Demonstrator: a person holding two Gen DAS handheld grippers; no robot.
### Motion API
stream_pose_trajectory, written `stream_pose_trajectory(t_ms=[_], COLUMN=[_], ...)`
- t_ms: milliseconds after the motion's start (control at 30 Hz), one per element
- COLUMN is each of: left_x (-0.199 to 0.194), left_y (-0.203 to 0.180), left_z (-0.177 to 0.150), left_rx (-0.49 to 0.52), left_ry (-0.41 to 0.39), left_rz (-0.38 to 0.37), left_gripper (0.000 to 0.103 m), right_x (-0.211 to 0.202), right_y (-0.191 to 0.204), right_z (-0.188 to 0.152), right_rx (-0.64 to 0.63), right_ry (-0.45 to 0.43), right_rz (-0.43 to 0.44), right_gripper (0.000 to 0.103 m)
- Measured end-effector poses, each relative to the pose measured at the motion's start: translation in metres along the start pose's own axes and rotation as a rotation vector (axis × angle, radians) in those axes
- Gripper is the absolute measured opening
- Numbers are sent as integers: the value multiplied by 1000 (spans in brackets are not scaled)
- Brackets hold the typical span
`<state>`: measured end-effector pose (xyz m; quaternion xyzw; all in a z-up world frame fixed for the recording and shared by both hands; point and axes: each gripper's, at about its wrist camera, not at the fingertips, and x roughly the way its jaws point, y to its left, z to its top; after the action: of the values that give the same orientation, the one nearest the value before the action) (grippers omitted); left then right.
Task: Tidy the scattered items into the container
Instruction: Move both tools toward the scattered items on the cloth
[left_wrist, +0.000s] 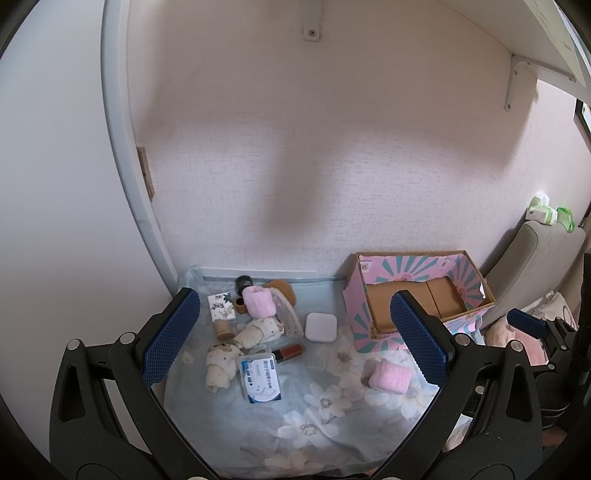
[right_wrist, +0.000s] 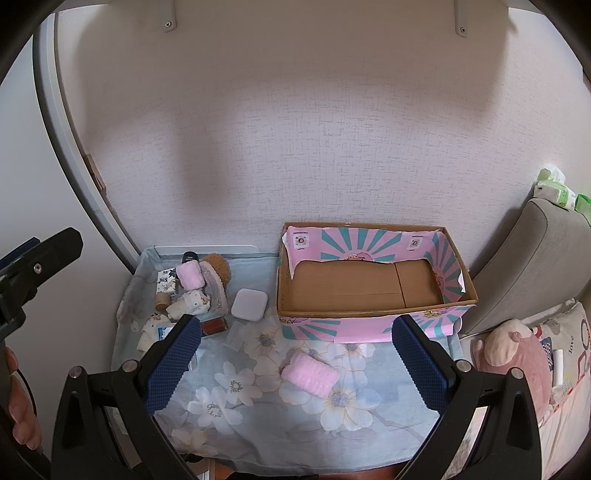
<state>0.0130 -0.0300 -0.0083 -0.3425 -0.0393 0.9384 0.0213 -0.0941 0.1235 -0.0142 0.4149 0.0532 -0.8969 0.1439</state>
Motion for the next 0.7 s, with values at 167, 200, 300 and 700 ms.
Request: stream_pose_trajectory(t_ms=[167,200,300,700], left_x=[1,1,-1,6], left_y=[6,7,16,34], left_z=[3,4,7,6], left_rx=[-5,-8,-22,-43], left_ry=[-1,-2,-11,-1], left_rz=[7,10,-9,-18], left_gripper=[103,103,103,103], right_x=[0,0,0,4], right_y=[0,0,0,-6], right_z=[0,0,1,5], right_rx=[-1,-1,-3,1], right_ry=[-1,-1,-4,-4], right_rz=[0,0,-1,0], right_gripper=[102,102,103,103])
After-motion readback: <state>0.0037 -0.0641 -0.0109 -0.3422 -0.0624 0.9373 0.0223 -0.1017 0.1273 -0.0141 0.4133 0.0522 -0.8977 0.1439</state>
